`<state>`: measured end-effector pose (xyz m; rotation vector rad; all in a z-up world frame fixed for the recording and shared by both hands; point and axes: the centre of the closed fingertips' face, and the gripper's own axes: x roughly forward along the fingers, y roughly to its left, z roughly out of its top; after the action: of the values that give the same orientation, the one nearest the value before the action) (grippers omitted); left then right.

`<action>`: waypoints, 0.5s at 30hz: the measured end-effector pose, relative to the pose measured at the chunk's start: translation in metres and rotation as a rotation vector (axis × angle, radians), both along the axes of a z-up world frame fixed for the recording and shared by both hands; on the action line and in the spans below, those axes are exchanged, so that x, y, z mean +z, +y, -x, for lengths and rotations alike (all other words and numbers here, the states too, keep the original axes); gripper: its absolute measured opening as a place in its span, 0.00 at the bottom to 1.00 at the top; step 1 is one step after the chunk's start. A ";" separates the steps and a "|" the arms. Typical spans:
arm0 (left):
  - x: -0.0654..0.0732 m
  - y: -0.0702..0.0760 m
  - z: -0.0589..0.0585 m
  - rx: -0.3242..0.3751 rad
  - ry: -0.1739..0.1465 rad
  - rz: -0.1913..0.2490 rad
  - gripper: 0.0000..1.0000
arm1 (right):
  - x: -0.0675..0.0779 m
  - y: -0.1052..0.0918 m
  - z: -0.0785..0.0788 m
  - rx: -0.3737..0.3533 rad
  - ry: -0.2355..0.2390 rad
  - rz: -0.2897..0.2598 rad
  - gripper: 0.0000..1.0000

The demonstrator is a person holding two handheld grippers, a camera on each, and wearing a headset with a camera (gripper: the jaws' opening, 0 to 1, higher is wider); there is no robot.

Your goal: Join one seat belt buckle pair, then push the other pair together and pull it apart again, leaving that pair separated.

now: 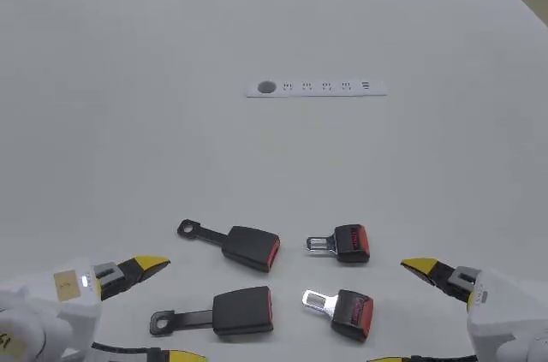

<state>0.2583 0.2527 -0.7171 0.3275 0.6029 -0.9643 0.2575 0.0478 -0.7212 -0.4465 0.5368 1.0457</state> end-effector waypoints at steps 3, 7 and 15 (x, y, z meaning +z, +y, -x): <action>-0.003 -0.005 -0.001 -0.017 0.003 -0.011 0.75 | -0.002 0.003 0.001 0.033 -0.007 0.013 0.67; -0.008 -0.012 -0.003 -0.043 0.007 -0.027 0.69 | -0.008 0.008 0.004 0.071 0.007 0.030 0.62; -0.019 -0.030 0.000 -0.125 0.047 -0.071 0.56 | -0.020 0.015 0.005 0.144 0.017 0.076 0.51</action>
<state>0.2581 0.2231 -0.7360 0.4104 0.6665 -1.0743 0.2525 0.0632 -0.7409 -0.5499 0.5669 1.1709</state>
